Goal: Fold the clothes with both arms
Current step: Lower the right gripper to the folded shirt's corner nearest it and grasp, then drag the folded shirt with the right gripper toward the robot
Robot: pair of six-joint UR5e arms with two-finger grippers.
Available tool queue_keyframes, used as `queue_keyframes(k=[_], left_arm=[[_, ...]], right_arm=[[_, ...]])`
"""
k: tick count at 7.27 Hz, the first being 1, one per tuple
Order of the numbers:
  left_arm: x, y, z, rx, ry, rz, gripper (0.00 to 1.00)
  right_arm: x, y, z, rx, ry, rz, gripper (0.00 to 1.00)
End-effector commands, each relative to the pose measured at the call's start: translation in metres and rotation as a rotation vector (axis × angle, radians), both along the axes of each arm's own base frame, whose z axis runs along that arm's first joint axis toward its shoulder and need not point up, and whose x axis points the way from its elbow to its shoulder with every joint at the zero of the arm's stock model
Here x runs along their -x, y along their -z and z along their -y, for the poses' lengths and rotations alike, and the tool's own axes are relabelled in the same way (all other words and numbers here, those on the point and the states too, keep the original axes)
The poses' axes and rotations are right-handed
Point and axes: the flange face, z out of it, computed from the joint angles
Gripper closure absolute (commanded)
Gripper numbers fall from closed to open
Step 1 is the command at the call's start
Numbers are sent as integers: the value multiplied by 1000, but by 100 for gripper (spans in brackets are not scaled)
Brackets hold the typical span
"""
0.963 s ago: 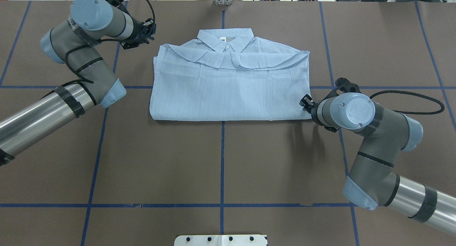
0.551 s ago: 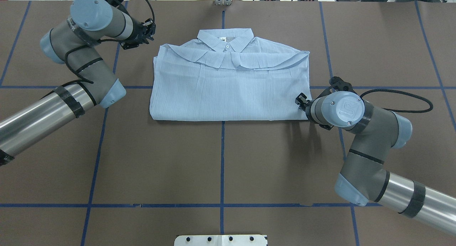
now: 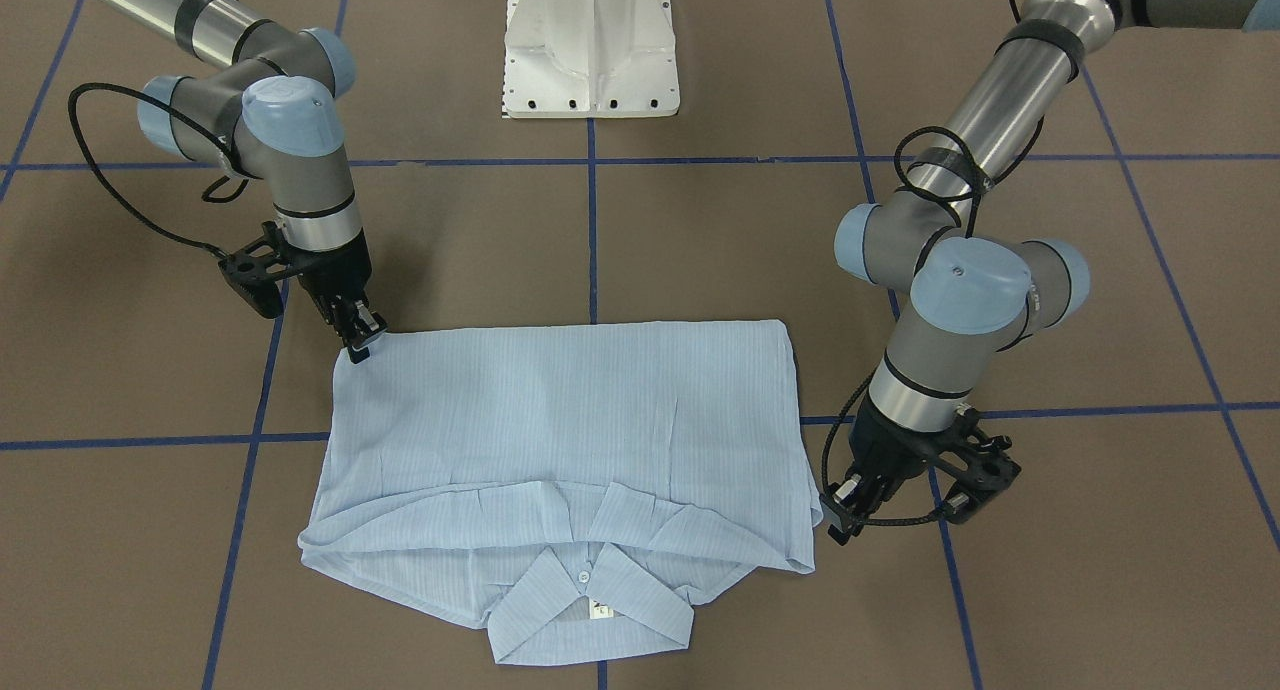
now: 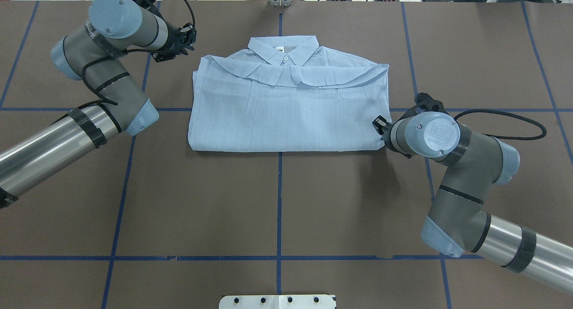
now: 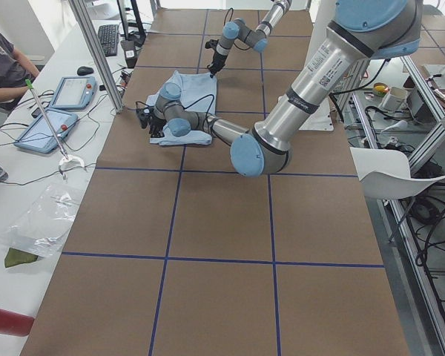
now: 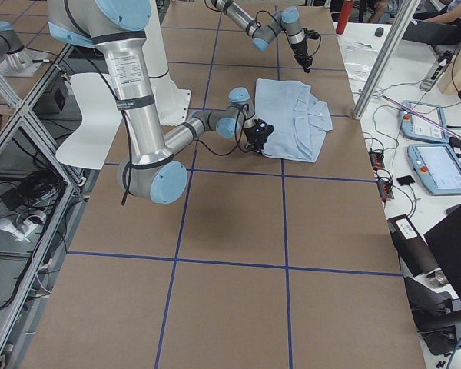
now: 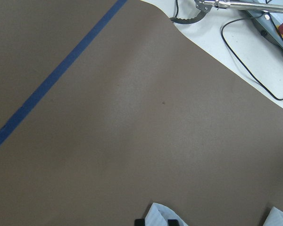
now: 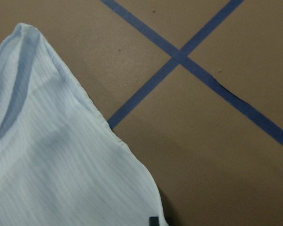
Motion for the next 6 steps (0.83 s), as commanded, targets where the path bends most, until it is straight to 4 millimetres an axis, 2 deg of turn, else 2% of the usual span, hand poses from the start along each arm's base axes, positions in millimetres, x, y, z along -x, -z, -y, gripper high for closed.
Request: queue_keyframes(k=[1,2,3,4,5,6], left_arm=[[1,4,-1,-4,3,-7,71],[2,11,-2,-13,4,-16,71],[3,15,-4,-17,3,-21,71],[6,16,-8,-23,2,-27,71],[7,17,-11,-27,-1,-31,71],[8,29,-19,-45,-8,-49,71]], right_arm=[[-30,15,-19,-17,1,33,100],[-45,34,-55,-8,40,56,100],[-49,59,-107,10,124,35,100],[-50,91,-167,55,229,6,100],[-59,125,-229,135,342,3,100],[-64,139,-279,189,473,-27,100]])
